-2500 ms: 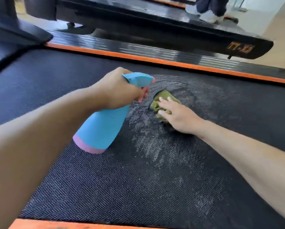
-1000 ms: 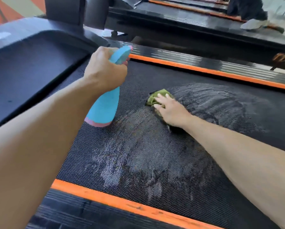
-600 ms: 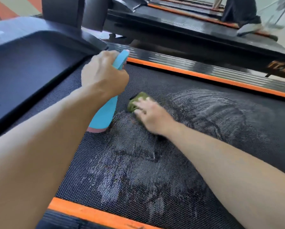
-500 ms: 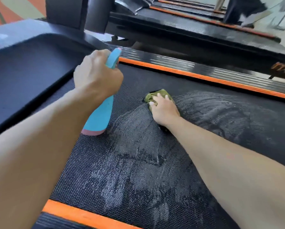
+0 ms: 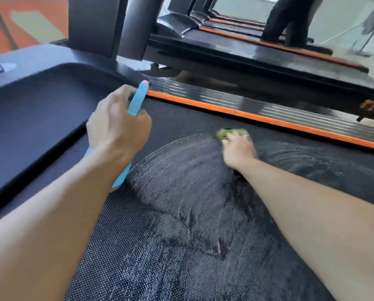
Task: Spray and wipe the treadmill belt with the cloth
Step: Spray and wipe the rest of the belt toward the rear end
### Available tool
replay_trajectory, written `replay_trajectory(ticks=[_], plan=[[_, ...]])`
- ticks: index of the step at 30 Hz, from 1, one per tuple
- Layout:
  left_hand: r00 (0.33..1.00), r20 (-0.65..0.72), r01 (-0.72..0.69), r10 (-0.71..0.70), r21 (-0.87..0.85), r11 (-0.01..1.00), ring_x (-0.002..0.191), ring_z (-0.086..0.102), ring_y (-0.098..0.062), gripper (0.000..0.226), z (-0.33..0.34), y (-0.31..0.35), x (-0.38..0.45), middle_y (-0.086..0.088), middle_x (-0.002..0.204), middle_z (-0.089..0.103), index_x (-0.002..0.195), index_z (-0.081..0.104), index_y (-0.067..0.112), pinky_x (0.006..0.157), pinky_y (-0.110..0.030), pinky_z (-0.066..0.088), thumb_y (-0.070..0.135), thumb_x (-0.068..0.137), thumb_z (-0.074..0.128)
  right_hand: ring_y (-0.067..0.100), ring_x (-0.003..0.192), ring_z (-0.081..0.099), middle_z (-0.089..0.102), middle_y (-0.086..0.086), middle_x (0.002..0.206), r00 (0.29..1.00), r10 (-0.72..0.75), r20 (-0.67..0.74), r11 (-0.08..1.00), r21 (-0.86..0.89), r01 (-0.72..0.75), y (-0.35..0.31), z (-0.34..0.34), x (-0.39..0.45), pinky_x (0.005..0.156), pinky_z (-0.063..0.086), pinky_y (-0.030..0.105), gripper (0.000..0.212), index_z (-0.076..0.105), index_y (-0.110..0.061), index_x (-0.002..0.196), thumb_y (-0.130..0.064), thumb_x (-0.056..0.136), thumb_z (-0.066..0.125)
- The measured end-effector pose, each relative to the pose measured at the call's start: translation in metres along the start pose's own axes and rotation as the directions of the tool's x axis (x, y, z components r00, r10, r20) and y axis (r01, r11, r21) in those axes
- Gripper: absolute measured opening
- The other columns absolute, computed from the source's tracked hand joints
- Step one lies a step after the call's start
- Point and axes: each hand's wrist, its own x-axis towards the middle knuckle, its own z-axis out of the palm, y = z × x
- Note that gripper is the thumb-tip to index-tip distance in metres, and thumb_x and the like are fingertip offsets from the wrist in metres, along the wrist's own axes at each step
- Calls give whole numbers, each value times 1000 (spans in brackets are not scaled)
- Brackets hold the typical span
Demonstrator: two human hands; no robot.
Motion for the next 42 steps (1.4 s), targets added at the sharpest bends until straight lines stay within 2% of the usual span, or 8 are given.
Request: replay_trajectory(ticks=[3, 8, 11, 16, 22, 26, 31, 42], plan=[[1000, 7, -18, 18, 59, 998, 97, 60, -39, 25, 5, 0, 9, -6, 98, 68, 107, 70, 26, 85, -42, 47, 17, 89, 56, 31, 130, 37, 46, 3, 141, 964, 267, -15, 963, 27, -267, 12, 2, 16, 109, 31, 42, 34, 57, -22, 123, -35, 99, 37], [965, 247, -143, 88, 215, 966, 107, 65, -33, 35, 41, 25, 14, -7, 107, 72, 115, 73, 35, 87, -38, 46, 24, 82, 66, 31, 146, 19, 27, 5, 158, 905, -395, 158, 899, 269, 345, -90, 2, -2, 119, 14, 44, 43, 42, -21, 145, -29, 103, 36], [938, 329, -203, 108, 268, 942, 113, 65, -30, 33, 66, 38, 16, -5, 115, 72, 118, 72, 37, 82, -36, 39, 34, 86, 67, 29, 145, 23, 29, 7, 157, 877, -445, 180, 877, 287, 386, -83, -7, 10, 118, 20, 42, 45, 38, -18, 147, -21, 102, 38], [924, 367, -226, 108, 296, 928, 107, 63, -31, 39, 74, 42, 19, -6, 114, 71, 122, 71, 34, 84, -34, 34, 24, 86, 61, 32, 128, 43, 46, 9, 142, 995, -69, 65, 996, 52, 66, 16, -14, 50, 106, 38, 38, 36, 53, -22, 133, -29, 103, 35], [925, 371, -210, 88, 303, 930, 100, 61, -32, 38, 79, 38, 23, -5, 104, 70, 121, 72, 34, 87, -35, 38, 24, 86, 61, 28, 133, 39, 50, 7, 139, 908, 420, 7, 907, 39, -420, 63, -7, 69, 108, 30, 37, 34, 57, -22, 127, -31, 98, 42], [916, 383, -257, 120, 329, 909, 110, 65, -30, 36, 86, 36, 21, -6, 111, 74, 121, 72, 34, 88, -35, 36, 28, 87, 60, 32, 137, 34, 43, 8, 147, 989, -42, 140, 997, 73, 32, -19, -6, 68, 114, 28, 43, 37, 54, -22, 130, -29, 103, 30], [910, 367, -336, 192, 381, 862, 110, 64, -25, 36, 93, 35, 12, -4, 106, 74, 121, 72, 34, 96, -37, 38, 37, 88, 59, 21, 150, 9, 16, 0, 162, 862, -432, 267, 893, 260, 367, -58, 0, 68, 121, 10, 42, 51, 28, -26, 152, -36, 103, 36], [921, 327, -303, 213, 256, 918, 106, 61, -32, 40, 62, 37, 5, 0, 89, 59, 121, 72, 37, 92, -38, 41, 25, 83, 66, 20, 149, 12, 17, -6, 162, 990, 73, 122, 986, 138, -89, 111, -30, 3, 119, 16, 38, 47, 32, -21, 150, -36, 106, 30]])
